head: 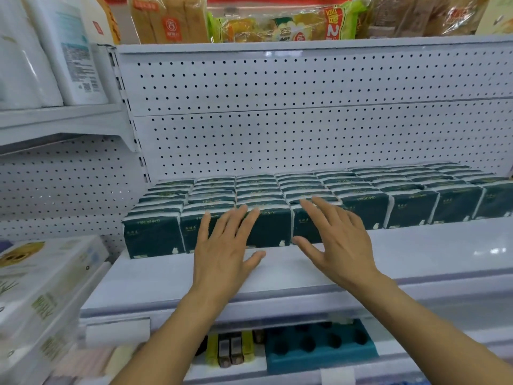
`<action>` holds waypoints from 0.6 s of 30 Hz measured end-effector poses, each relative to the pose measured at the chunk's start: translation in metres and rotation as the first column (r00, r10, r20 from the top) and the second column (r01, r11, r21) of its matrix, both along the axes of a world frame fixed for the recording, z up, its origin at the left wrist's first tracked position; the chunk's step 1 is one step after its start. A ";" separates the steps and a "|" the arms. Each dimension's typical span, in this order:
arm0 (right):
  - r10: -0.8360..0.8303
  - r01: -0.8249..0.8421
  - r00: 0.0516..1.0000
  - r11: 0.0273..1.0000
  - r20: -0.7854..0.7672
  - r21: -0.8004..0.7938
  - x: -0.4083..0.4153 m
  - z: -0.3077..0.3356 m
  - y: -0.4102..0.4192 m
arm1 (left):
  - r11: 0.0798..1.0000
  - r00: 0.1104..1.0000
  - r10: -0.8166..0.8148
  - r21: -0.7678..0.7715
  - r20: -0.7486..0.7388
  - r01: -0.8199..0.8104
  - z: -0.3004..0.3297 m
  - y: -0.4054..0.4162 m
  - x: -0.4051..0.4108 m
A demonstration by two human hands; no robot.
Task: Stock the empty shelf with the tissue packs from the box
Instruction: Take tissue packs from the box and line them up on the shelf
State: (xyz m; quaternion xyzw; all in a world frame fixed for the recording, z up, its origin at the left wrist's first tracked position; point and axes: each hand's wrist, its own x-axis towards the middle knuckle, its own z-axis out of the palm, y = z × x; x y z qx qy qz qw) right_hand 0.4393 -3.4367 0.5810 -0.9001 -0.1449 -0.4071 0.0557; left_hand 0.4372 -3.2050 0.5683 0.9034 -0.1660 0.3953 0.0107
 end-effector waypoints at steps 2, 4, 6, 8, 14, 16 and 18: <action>0.043 -0.043 0.999 0.999 0.010 -0.006 -0.024 -0.002 0.018 | 0.999 1.000 -0.020 -0.046 0.009 0.021 -0.002 0.017 -0.026; 0.087 -0.087 0.996 0.996 0.003 -0.012 -0.049 -0.008 0.040 | 0.997 0.999 -0.031 -0.078 -0.014 0.030 -0.006 0.038 -0.053; 0.129 -0.129 0.992 0.991 -0.004 -0.018 -0.075 -0.019 0.064 | 0.996 0.998 -0.044 -0.081 -0.039 0.041 -0.012 0.062 -0.082; 0.185 -0.185 0.983 0.983 -0.014 -0.013 -0.101 -0.031 0.090 | 0.994 0.996 -0.073 -0.085 -0.051 0.068 -0.021 0.090 -0.111; 0.334 -0.338 0.933 0.941 -0.132 -0.004 -0.166 -0.089 0.172 | 0.986 0.983 -0.151 -0.090 -0.107 0.141 -0.076 0.174 -0.186; 0.350 -0.361 0.908 0.932 -0.232 -0.007 -0.182 -0.118 0.197 | 0.984 0.973 -0.156 -0.117 -0.171 0.137 -0.102 0.198 -0.206; 0.343 -0.363 0.877 0.932 -0.336 0.004 -0.196 -0.149 0.218 | 0.984 0.951 -0.152 -0.133 -0.268 0.119 -0.129 0.218 -0.223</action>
